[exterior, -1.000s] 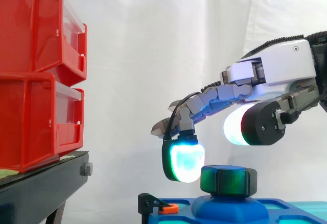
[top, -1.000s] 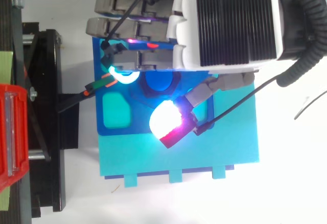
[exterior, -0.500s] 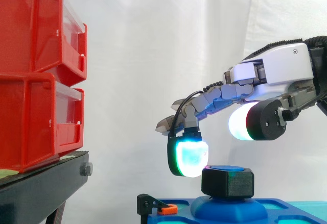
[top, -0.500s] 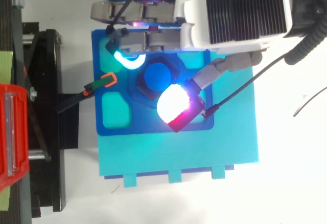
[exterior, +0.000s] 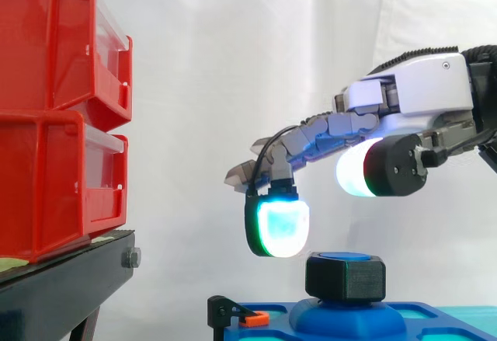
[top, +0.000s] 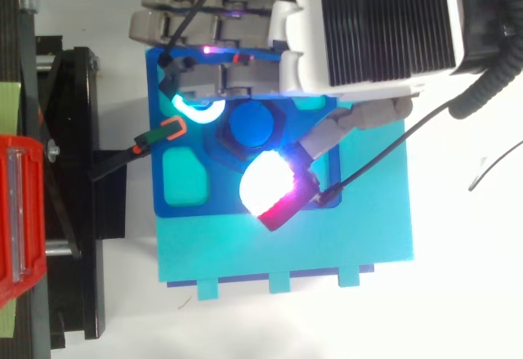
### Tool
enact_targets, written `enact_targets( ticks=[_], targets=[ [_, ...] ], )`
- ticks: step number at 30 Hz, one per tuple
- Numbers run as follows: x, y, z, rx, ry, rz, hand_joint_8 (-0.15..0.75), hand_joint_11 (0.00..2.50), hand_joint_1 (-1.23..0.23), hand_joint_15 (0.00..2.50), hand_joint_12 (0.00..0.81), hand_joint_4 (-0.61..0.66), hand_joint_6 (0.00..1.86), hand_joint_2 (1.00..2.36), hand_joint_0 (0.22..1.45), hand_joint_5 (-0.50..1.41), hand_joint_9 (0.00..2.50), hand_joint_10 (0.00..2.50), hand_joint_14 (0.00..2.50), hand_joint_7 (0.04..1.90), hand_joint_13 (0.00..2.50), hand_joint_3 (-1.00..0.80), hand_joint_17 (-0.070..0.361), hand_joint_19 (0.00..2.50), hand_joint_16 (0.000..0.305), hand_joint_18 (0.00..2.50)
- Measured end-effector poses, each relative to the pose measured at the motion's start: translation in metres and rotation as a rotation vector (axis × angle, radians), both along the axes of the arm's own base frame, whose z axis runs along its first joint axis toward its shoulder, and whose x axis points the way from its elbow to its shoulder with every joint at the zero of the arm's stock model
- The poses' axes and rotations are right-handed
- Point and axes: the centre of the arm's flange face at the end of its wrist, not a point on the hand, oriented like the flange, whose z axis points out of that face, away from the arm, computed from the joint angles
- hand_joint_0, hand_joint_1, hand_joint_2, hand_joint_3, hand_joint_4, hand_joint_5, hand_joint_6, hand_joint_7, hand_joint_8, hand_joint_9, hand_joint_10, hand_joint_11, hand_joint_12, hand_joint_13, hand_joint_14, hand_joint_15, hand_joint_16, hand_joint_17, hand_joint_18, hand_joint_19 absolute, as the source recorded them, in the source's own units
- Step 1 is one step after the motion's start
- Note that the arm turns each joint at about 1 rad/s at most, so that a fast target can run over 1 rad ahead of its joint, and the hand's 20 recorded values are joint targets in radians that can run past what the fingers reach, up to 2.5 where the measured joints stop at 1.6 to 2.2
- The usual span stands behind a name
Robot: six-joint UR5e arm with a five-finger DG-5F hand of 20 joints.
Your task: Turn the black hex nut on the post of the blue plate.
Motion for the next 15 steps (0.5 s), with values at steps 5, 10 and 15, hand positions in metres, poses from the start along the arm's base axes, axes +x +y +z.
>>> enact_targets(
  ticks=[5,10,15],
  targets=[
    [0.004,0.014,0.001,0.000,-0.008,-0.012,0.219,0.00,-0.18,0.04,0.351,0.19,0.53,1.00,0.45,-0.19,0.20,0.00,0.00,1.16,0.27,-0.50,0.116,0.00,0.051,0.00],
    [0.007,0.029,0.001,-0.002,-0.007,-0.016,0.219,0.00,-0.18,0.03,0.351,0.19,0.51,1.00,0.45,-0.19,0.20,0.00,0.00,1.17,0.28,-0.50,0.116,0.00,0.051,0.00],
    [0.009,0.044,0.000,-0.006,0.002,-0.025,0.219,0.00,-0.18,0.03,0.351,0.19,0.50,1.00,0.45,-0.19,0.21,0.00,0.00,1.16,0.28,-0.50,0.116,0.00,0.051,0.00]
  ],
)
